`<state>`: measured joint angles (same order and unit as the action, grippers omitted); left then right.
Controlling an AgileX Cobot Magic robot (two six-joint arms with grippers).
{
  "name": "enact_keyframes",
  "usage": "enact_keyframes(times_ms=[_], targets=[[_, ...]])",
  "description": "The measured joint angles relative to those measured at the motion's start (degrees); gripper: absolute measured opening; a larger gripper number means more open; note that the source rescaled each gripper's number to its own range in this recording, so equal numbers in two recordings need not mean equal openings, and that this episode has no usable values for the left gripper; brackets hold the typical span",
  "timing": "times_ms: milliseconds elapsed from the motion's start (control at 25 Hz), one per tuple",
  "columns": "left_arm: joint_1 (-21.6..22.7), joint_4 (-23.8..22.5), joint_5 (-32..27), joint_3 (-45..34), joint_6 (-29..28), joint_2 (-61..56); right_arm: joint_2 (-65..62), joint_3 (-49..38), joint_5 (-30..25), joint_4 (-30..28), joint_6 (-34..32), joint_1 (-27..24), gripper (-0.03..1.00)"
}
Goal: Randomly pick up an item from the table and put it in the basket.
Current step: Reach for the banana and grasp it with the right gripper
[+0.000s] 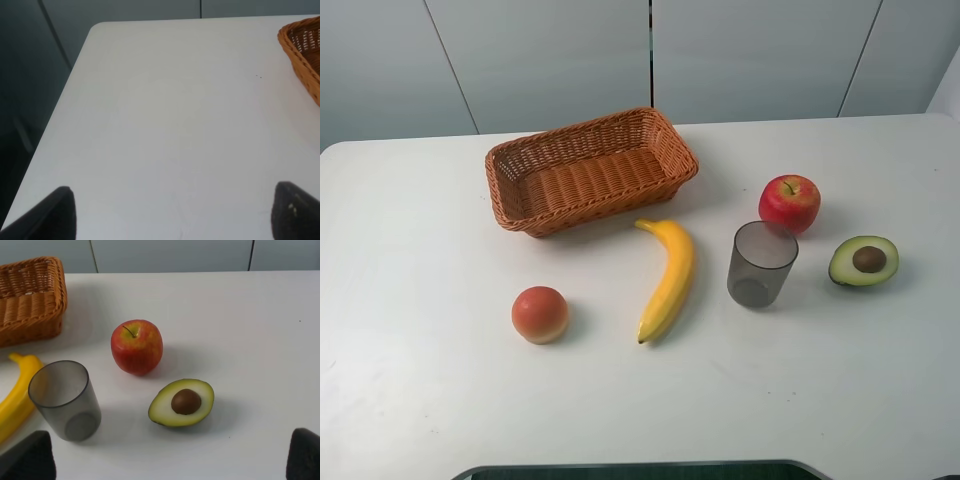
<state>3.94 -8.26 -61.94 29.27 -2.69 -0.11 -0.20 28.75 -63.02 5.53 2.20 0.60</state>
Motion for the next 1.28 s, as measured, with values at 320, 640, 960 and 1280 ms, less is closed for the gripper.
enact_keyframes(times_ms=[320,640,960,1280], targets=[[0.0,0.0,0.0,0.0,0.0,0.0,0.0,0.0,0.0,0.0,0.0,0.0,1.0],[0.0,0.0,0.0,0.0,0.0,0.0,0.0,0.0,0.0,0.0,0.0,0.0,1.0],[0.0,0.0,0.0,0.0,0.0,0.0,0.0,0.0,0.0,0.0,0.0,0.0,1.0],[0.0,0.0,0.0,0.0,0.0,0.0,0.0,0.0,0.0,0.0,0.0,0.0,1.0]])
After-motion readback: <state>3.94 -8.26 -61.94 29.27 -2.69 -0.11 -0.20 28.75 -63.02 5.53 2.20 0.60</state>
